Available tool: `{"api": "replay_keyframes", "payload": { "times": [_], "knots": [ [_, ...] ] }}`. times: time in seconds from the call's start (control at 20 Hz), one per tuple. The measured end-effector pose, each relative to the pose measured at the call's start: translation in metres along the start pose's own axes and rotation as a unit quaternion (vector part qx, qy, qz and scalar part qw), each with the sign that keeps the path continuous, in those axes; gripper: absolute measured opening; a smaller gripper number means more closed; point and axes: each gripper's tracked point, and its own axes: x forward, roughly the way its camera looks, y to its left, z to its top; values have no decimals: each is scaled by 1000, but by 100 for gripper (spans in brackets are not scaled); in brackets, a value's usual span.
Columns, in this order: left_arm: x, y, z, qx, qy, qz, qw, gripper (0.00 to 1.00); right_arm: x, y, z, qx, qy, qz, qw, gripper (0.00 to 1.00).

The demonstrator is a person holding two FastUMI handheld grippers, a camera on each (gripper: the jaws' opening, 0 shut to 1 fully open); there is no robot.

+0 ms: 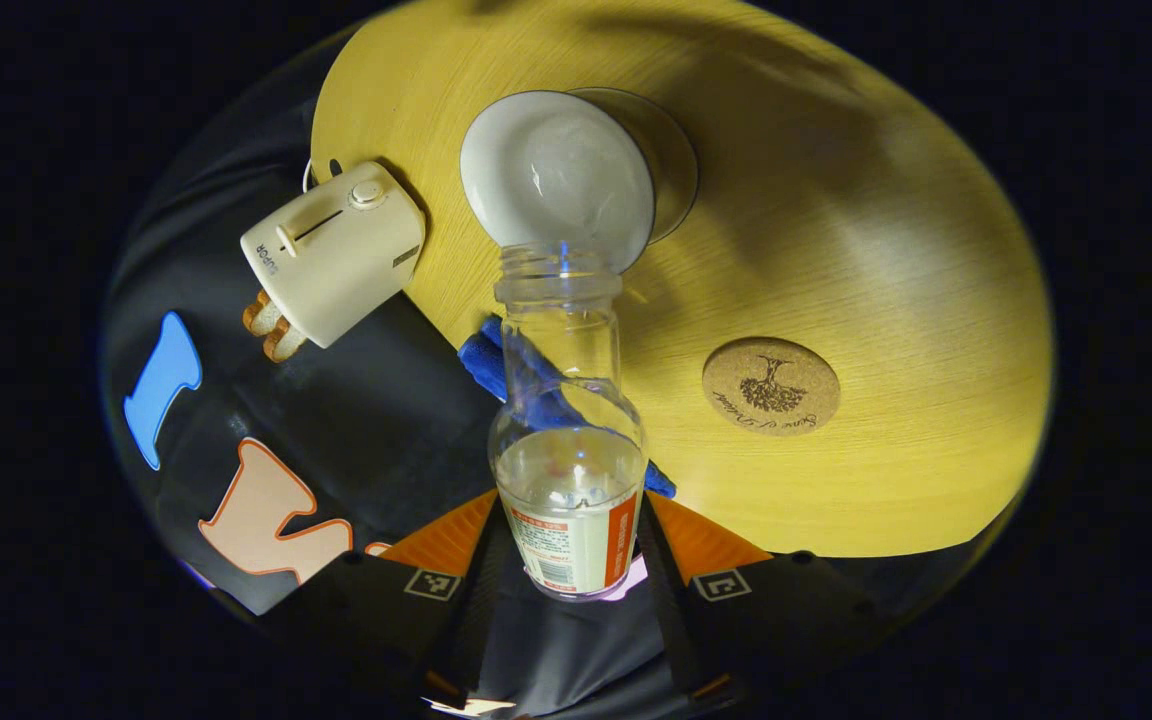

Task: Open the teacup lid with one hand, grasp the water bottle and pour water into the teacup with the other hand; after pouring, place the water bottle on the coaster and then close the teacup lid.

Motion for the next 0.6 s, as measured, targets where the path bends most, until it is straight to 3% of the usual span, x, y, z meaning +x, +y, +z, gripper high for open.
{"api": "replay_keyframes", "payload": {
  "times": [0.15,0.3,0.45,0.6],
  "knots": [
    [4,-10,6,-33,-24,-15,999,69,0,-4,0,-1,0,-5,1000,27],
    [8,-19,12,-97,-53,-21,994,70,0,-6,2,3,1,-9,1000,29],
    [8,-37,21,-205,-93,-54,973,69,3,-3,2,-7,5,-8,1000,27],
    [9,-43,23,-267,-114,-63,955,69,7,5,4,-15,9,-3,1000,27]
  ]
}}
